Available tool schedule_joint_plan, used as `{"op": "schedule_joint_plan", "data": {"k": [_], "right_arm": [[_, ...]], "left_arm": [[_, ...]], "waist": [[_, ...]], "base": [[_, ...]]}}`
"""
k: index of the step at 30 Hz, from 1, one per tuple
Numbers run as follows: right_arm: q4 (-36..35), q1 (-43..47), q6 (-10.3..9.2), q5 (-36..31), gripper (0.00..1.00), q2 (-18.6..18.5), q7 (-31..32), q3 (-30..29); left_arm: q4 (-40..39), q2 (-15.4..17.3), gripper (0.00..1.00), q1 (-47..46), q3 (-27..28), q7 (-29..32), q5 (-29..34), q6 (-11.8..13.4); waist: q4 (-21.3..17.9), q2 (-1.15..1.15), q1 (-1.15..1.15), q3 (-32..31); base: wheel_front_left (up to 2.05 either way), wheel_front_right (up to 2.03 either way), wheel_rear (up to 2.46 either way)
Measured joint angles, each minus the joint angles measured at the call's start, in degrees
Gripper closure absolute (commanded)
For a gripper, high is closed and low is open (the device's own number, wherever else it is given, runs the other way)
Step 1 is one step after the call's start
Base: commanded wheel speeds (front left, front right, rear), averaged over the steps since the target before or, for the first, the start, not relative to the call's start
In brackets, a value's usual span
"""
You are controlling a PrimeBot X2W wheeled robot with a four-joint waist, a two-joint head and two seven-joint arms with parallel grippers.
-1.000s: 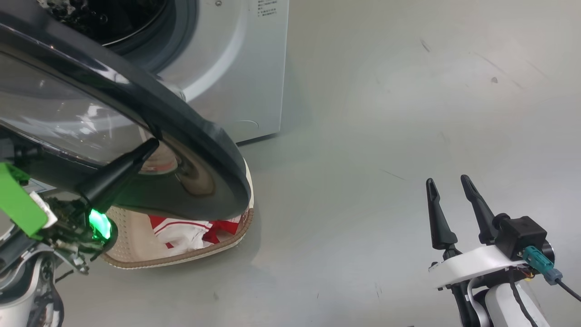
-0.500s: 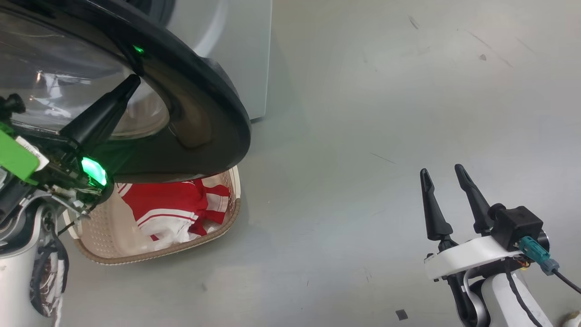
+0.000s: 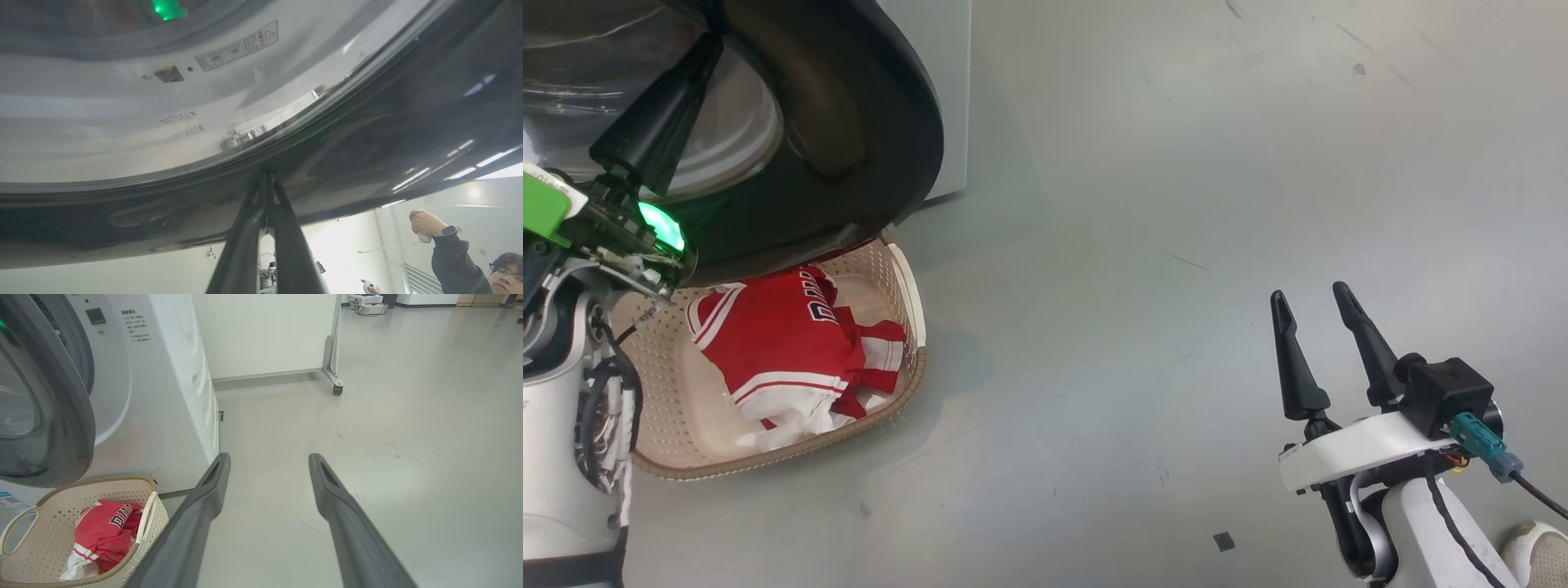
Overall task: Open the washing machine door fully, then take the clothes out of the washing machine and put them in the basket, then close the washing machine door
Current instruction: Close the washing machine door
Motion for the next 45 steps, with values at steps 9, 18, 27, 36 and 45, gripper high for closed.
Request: {"op": "schedule_joint_plan", "data": {"k": [9,18,27,36,45], "right_arm": [[0.6,-0.3,0.00,0.0,0.00,0.1,0.0,-0.3],[1.0,-1.2,0.07,0.0,0.00,0.5,-0.1,-0.2],[1.6,-1.5,-0.03,0.1,0.00,0.6,-0.5,-1.5],[1.8,-1.5,-0.03,0.1,0.00,0.1,-0.6,-2.4],[2.1,-1.4,-0.15,0.1,0.00,-0.8,-0.6,-3.7]], "left_arm": [[3.6,-0.6,1.00,-4.4,-0.6,-3.8,5.9,-0.9],[7.3,-1.3,1.00,-8.5,-1.0,-9.0,10.8,-1.4],[6.8,-4.8,1.00,-8.6,-3.1,-7.6,9.8,-1.5],[5.3,-4.8,1.00,-0.7,-2.3,-6.9,9.3,-1.5],[3.6,-5.0,1.00,9.2,0.4,-8.4,8.7,-1.5]], "waist": [[-0.9,0.00,0.00,0.7],[-1.2,0.00,0.00,1.4],[0.4,0.00,0.00,1.3],[3.7,0.00,0.00,0.1],[8.1,0.00,0.00,-1.3]], "base": [[0.00,0.00,0.00],[0.00,0.00,0.00],[0.00,0.00,0.00],[0.00,0.00,0.00],[0.00,0.00,0.00]]}}
